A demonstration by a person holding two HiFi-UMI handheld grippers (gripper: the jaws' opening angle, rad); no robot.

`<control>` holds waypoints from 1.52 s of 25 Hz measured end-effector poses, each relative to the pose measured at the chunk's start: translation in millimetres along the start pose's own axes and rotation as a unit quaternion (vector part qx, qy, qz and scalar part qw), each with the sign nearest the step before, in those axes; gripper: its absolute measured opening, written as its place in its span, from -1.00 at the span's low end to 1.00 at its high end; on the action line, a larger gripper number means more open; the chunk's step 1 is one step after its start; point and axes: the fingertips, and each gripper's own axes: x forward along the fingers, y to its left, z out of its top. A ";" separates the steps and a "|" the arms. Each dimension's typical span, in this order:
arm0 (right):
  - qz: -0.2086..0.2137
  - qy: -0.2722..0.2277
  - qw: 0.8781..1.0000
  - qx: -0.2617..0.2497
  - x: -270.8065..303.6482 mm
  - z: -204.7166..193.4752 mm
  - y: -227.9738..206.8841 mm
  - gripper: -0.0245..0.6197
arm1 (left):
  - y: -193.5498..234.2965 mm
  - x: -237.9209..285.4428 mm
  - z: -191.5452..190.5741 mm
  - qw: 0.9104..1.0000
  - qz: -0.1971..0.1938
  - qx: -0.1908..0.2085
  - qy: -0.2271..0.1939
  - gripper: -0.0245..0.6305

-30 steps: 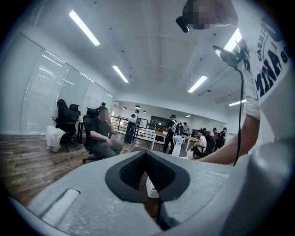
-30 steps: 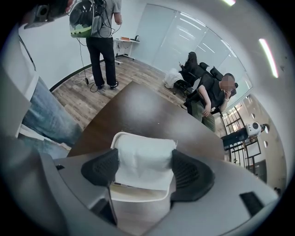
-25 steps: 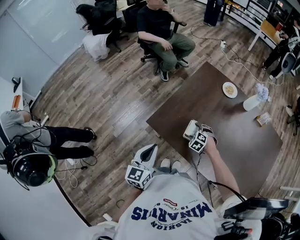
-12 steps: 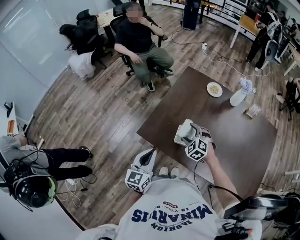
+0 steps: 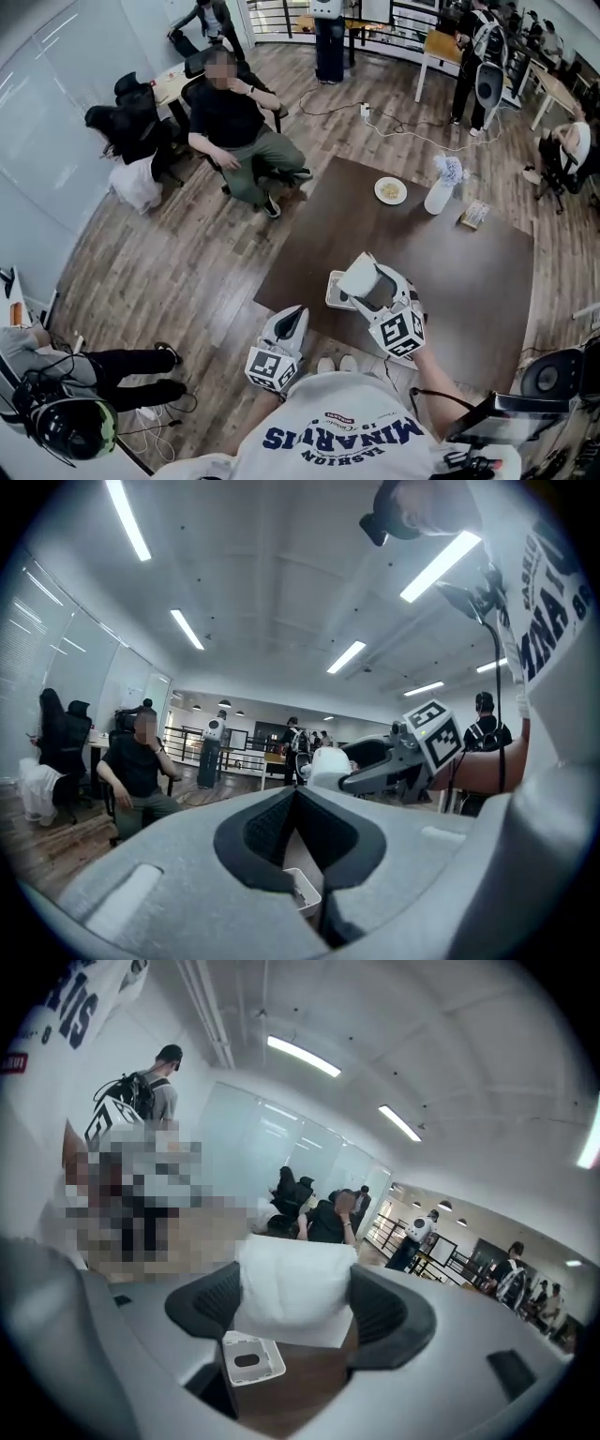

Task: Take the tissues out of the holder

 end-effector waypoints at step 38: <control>-0.083 0.256 0.945 0.185 -43.0 -189.1 -24.9 0.20 | -35.1 39.5 -10.4 0.996 -0.085 0.017 0.032 -0.91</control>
